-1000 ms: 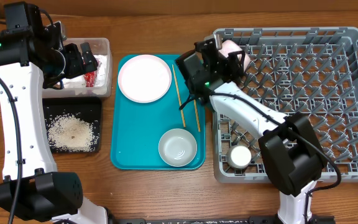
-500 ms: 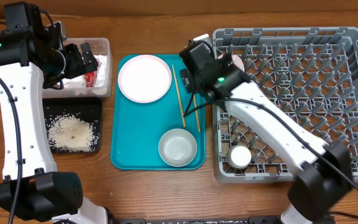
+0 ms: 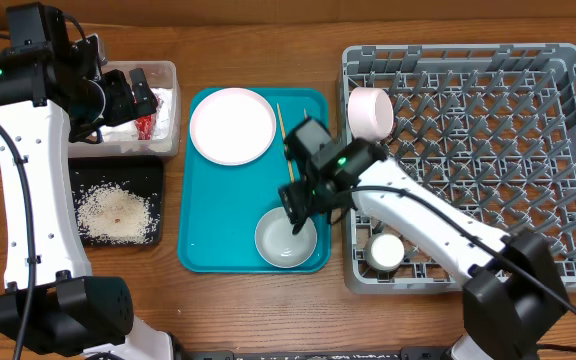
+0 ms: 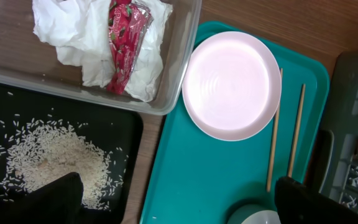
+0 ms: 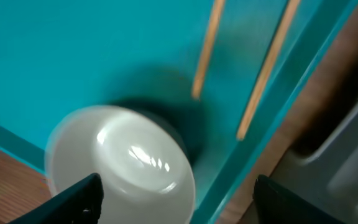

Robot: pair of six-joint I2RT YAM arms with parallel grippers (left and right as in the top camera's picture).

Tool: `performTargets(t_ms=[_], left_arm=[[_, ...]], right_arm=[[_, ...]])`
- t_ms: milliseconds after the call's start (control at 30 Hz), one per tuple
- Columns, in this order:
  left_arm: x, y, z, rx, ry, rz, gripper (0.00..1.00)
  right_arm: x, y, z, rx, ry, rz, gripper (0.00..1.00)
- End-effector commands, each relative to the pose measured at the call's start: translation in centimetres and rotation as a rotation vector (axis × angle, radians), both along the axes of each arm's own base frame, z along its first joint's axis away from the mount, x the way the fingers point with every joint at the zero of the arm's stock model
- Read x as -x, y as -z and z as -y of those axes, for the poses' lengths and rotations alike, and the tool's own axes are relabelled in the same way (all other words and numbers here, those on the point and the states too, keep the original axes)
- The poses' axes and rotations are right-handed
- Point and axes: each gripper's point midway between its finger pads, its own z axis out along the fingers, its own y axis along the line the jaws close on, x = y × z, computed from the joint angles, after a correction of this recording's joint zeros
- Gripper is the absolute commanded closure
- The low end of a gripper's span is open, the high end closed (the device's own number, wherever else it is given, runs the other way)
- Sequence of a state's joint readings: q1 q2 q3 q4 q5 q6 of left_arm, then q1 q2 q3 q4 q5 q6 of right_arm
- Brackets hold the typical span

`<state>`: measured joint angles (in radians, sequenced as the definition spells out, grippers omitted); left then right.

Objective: Sort waste into correct bins and load items into the dishwasher
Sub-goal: 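Lower the pink bowl into the rack and open the right gripper, then move the right gripper to the small white bowl and grasp its rim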

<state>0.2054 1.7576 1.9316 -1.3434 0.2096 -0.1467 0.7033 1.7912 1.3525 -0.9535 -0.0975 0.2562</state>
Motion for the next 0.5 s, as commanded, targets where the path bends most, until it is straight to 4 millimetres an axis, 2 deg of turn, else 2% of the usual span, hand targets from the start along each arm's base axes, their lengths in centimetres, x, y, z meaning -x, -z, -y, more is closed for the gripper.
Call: performTargets(t_ms=[0,200,467], left_arm=[[0.0,-1.4,0.0,-0.003,0.012,0.043,0.0],[0.0,-1.4,0.1,-0.003,0.012,0.043,0.0],[0.0,-1.4,0.1,-0.003,0.012,0.043,0.0]], right_arm=[[1.3,2.1,1.3,0.04,0.031,-0.052,0.25],[2.6,3.8,1.9,0.066,0.017,-0.079,0.32],[3.4,4.5,1.1,0.106,-0.027,-0.031,0.47]])
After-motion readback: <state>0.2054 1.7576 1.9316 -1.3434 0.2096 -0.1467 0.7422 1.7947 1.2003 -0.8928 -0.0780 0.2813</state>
